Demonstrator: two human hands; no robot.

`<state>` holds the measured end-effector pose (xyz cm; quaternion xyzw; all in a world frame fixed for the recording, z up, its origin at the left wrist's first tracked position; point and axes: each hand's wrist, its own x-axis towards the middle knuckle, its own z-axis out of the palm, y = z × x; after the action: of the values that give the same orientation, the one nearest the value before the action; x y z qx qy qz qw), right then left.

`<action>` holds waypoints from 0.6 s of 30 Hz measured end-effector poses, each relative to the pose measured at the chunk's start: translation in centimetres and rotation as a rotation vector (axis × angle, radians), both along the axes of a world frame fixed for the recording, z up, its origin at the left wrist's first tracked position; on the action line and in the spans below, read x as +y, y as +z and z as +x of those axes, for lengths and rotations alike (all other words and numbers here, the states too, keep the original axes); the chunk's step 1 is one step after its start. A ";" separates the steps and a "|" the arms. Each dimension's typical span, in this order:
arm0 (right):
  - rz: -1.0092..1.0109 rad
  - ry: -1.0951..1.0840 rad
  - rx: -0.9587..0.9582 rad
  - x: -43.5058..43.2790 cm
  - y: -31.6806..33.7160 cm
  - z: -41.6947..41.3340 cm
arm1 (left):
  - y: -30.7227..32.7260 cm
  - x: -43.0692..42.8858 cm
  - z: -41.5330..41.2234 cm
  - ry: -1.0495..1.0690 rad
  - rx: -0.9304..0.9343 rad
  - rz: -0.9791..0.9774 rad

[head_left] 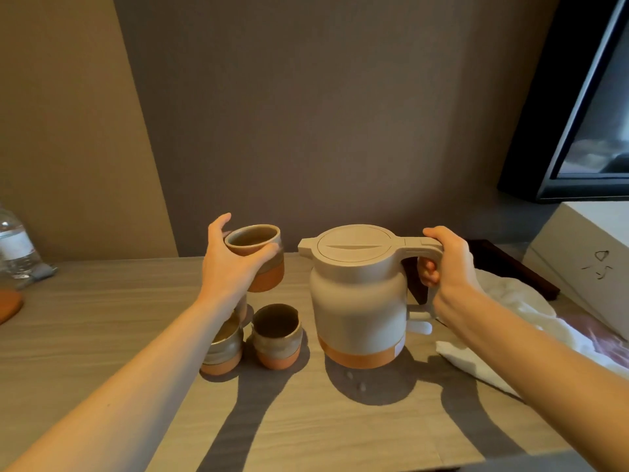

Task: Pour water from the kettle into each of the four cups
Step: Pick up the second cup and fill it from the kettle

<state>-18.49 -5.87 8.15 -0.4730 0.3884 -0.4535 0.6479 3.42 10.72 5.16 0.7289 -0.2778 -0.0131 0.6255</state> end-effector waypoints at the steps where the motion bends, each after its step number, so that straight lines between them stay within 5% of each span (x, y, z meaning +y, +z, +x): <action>1: 0.001 0.006 -0.006 0.4 0.2 -0.3 | -0.1 0.6 -0.6 -0.013 0.006 -0.010; 18: -0.107 0.077 0.116 3.9 1.4 -5.0 | -4.9 4.9 -8.5 -0.086 -0.024 0.080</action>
<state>-23.44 -1.97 9.54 -0.5469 0.3821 -0.4201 0.6151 -5.07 15.62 0.24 0.7407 -0.3158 -0.0422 0.5915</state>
